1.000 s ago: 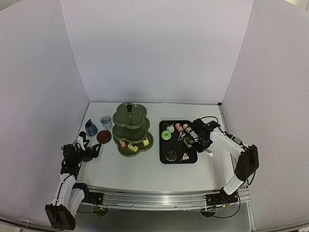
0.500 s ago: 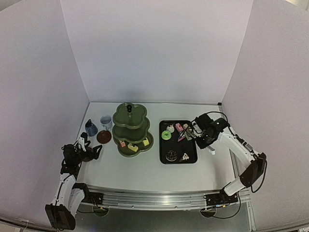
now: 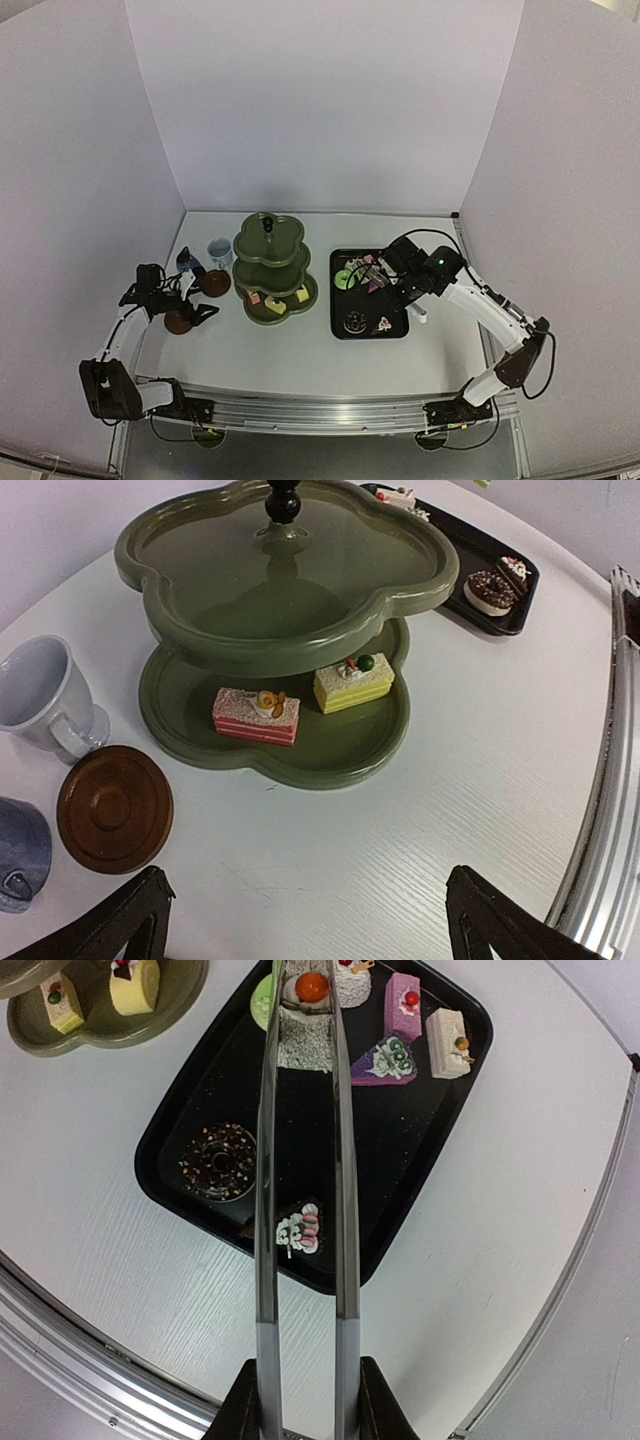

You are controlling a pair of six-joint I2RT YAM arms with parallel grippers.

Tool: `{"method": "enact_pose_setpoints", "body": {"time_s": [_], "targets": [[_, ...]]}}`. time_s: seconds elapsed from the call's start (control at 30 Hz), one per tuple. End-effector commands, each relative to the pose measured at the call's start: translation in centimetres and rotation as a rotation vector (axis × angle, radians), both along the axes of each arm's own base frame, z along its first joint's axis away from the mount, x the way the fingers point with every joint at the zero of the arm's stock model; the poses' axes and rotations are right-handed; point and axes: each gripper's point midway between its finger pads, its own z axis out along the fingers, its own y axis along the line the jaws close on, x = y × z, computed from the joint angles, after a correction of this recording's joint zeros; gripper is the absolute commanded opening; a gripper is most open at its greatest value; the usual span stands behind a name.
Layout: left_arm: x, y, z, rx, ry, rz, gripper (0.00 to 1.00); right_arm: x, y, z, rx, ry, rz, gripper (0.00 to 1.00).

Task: Serve the afternoon tea

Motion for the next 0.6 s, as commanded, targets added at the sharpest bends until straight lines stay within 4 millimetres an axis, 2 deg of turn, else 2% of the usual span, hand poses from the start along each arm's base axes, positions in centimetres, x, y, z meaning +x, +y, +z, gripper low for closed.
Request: {"method": "enact_pose_setpoints", "body": {"time_s": [0.0, 0.1, 0.23, 0.47, 0.57], "targets": [[1.2, -0.9, 3.3, -0.072, -0.014, -0.065, 0.95, 0.1, 2.0, 0.5, 0.048, -0.014, -0.032, 0.05], [2.2, -0.9, 4.2, -0.080, -0.040, -0.071, 0.95, -0.3, 4.8, 0.4, 0.119, -0.010, -0.019, 0.05], [1.9, -1.2, 4.8, -0.090, -0.057, -0.086, 0.96, -1.7, 9.0, 1.0, 0.155, -0.058, 0.106, 0.05], [0.8, -0.8, 4.1, -0.083, -0.034, -0.020, 0.96, -5.8, 15.1, 1.8, 0.130, -0.117, 0.356, 0.05], [0.5, -0.5, 3.9, -0.094, -0.028, 0.032, 0.97, -7.4, 17.9, 1.4, 0.103, -0.139, 0.450, 0.04]]}}
